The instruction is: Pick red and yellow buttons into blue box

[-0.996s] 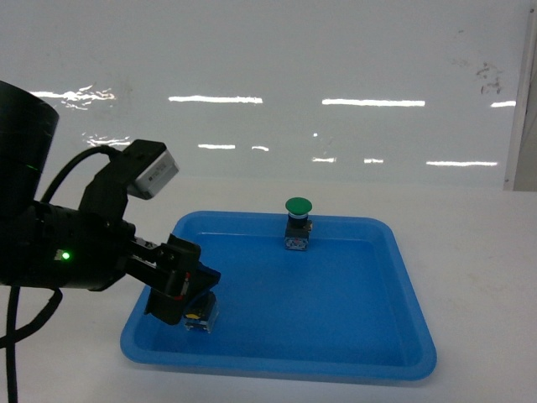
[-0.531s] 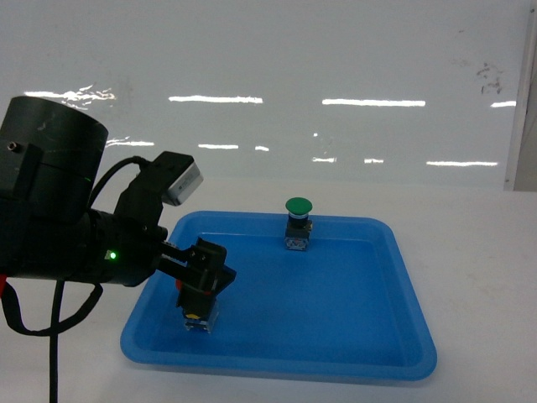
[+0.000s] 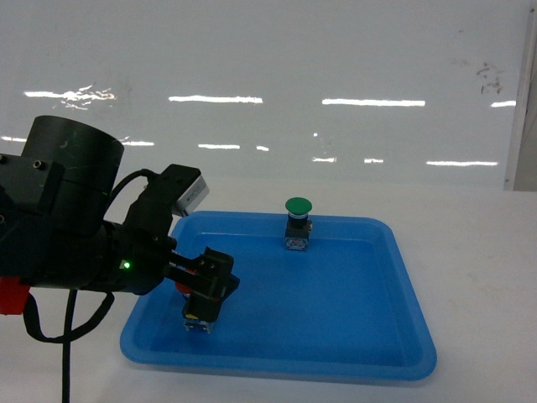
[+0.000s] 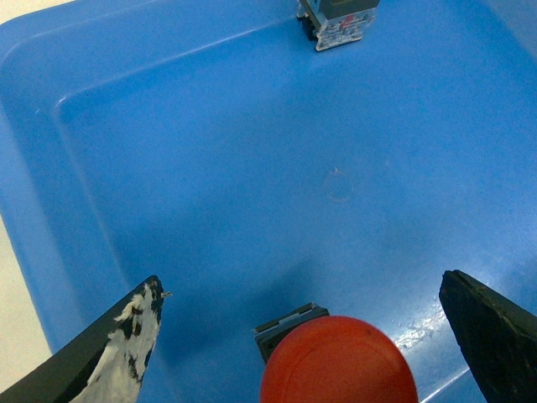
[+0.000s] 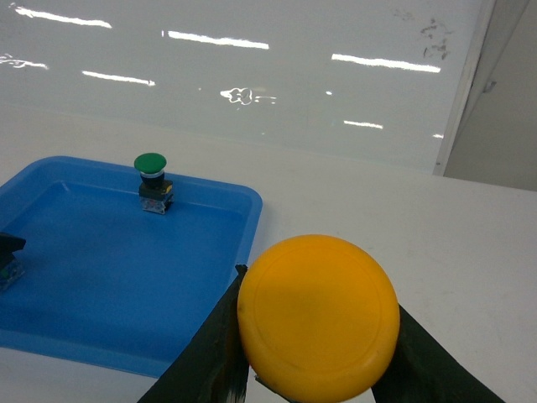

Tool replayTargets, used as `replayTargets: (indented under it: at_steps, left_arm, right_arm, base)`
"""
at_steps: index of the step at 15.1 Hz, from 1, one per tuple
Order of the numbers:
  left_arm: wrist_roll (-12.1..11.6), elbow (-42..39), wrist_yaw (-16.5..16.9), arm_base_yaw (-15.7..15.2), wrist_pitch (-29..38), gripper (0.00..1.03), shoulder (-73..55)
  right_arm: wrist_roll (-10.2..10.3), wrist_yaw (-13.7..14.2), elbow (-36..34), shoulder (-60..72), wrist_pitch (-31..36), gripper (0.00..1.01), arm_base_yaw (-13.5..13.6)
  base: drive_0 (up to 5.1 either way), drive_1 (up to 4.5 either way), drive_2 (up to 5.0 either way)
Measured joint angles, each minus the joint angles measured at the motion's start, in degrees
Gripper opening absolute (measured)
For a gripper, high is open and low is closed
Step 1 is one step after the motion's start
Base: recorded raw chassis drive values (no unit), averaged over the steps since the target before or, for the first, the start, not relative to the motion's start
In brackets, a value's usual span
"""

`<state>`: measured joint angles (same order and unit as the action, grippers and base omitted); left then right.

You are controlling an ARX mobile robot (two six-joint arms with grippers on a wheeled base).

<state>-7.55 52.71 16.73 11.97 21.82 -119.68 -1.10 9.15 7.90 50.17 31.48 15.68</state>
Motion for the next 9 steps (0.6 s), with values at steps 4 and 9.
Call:
replayTargets:
  at_steps: [4, 9]
  left_arm:
    - [1.31, -0.07, -1.27, 1.42, 0.57, 0.98, -1.51]
    - [1.05, -1.62, -6.08, 2.89, -0.07, 0.80, -2.75]
  right_arm:
    - [0.00, 0.00, 0.00, 0.00, 0.02, 0.31, 0.00]
    - [0.00, 0.00, 0.00, 0.00, 0.00, 0.31, 0.00]
  base:
    - [0.0, 0.00, 0.0]
    - [0.0, 0.00, 0.0]
